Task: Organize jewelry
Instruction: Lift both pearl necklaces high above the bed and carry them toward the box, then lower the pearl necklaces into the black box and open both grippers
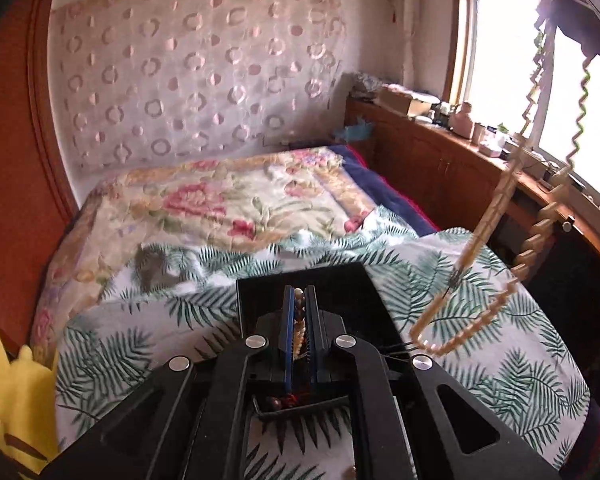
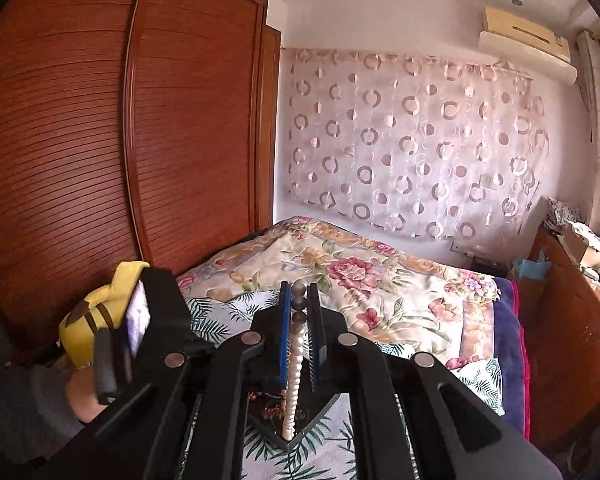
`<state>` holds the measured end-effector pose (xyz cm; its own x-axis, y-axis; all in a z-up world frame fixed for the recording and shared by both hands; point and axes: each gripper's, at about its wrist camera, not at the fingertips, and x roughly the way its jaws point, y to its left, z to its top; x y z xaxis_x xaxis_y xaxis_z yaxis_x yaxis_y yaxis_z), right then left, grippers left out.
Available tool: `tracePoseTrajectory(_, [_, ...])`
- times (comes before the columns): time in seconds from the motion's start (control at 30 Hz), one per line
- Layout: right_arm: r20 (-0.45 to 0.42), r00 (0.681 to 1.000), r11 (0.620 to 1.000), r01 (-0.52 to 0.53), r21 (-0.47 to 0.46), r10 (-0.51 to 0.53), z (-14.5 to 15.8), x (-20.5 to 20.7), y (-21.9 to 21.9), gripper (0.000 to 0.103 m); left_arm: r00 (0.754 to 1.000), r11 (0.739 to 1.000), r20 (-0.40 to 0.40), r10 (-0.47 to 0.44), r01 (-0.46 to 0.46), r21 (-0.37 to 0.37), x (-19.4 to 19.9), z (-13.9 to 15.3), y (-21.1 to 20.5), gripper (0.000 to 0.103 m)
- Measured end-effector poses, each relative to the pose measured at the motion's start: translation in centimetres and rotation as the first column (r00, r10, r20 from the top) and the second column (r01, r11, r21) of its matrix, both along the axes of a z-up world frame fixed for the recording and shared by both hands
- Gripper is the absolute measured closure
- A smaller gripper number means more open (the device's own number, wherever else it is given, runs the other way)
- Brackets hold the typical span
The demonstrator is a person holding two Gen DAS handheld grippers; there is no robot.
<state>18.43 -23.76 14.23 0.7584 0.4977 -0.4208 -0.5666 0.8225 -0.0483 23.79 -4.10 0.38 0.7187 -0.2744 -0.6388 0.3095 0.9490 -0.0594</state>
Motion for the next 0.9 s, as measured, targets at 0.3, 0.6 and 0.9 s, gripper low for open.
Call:
tracePoseTrajectory(0.3, [-0.026, 1.000, 0.998, 0.010, -0.061, -0.011, -1.3, 3.8, 2.7, 0.094, 0.998, 0.998, -0.023, 0.057, -0.057, -0.021, -0.7, -2.9, 2.1, 0.061])
tracePoseTrajectory(0.6, [-0.125, 0.992, 0.995, 0.018, -0.101, -0.030, -6.5, 6.9, 4.7, 0.094, 0.994, 0.995, 0.062, 0.095, -0.095, 0.008, -3.9, -2.2, 3.8, 0.018])
tracePoseTrajectory(0.9, [-0.250, 0.966, 0.990, 0.033, -0.137, -0.067, -13.2, 9.1, 5.5, 0.094, 0.990, 0.994, 0.092, 0.106, -0.106, -0.006, -5.9, -1.5, 5.1, 0.007])
